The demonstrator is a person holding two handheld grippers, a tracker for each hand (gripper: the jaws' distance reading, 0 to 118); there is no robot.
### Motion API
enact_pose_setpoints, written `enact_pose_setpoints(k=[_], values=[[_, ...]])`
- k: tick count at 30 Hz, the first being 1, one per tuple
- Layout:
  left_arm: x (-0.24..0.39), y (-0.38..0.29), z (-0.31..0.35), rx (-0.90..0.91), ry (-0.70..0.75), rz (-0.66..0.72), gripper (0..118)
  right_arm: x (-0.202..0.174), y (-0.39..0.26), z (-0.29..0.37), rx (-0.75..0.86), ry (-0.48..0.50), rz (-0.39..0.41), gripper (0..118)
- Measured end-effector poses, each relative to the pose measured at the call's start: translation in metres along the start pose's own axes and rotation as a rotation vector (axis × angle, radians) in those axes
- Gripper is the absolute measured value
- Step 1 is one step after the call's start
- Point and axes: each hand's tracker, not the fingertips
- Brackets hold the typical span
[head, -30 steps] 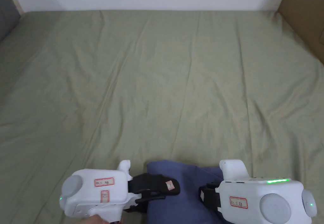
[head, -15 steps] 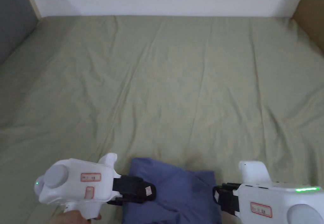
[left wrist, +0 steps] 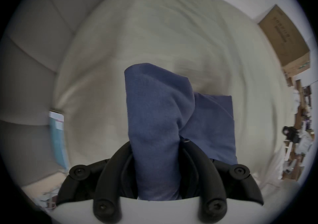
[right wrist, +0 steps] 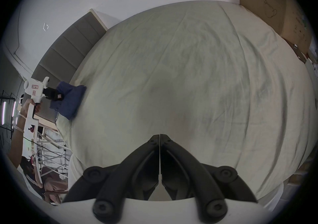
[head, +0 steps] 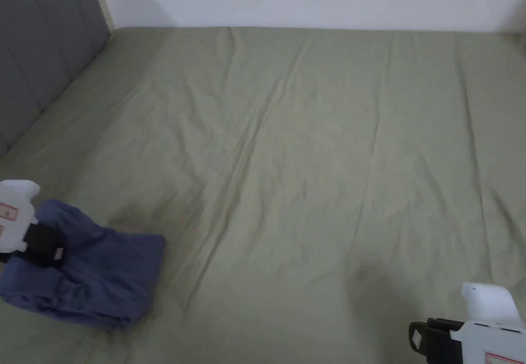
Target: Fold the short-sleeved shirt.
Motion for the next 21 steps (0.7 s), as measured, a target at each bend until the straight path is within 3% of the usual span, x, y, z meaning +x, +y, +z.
enact_pose_setpoints(k=[3,5,7,9,13,14,15,16,17,21], values=[[-0.023,0.002,-0.006,-0.01,0.136,-0.022,35,0.006,-0.001,-0.001,-0.008,-0.008,-0.018,0],[-0.028,-0.001,-0.009,-0.008,0.208,-0.022,73,0.007,-0.001,-0.001,-0.015,-0.015,-0.026,0],[-0.031,-0.005,-0.012,-0.033,0.257,0.0,80,0.007,-0.002,-0.002,-0.019,-0.026,-0.026,0],[-0.033,-0.011,-0.008,0.003,0.225,0.034,104,0.008,-0.002,-0.002,-0.021,-0.025,-0.019,0],[-0.023,-0.018,0.006,0.051,0.142,0.1,104,0.007,-0.003,-0.002,-0.022,-0.02,-0.021,0],[-0.016,-0.018,0.012,0.06,0.136,0.111,96,0.007,-0.003,-0.002,-0.02,-0.017,-0.019,0],[-0.011,-0.02,0.018,0.101,0.125,0.135,81,0.006,-0.003,-0.001,-0.017,-0.013,-0.016,0],[-0.003,-0.022,0.024,0.132,0.092,0.141,51,0.005,-0.004,0.0,-0.014,-0.01,-0.013,0],[0.008,-0.025,0.029,0.162,0.054,0.138,3,0.004,-0.004,0.002,-0.011,-0.007,-0.012,0],[0.054,-0.036,0.044,0.204,-0.016,0.051,0,0.002,-0.004,0.009,0.011,0.015,-0.013,0]])
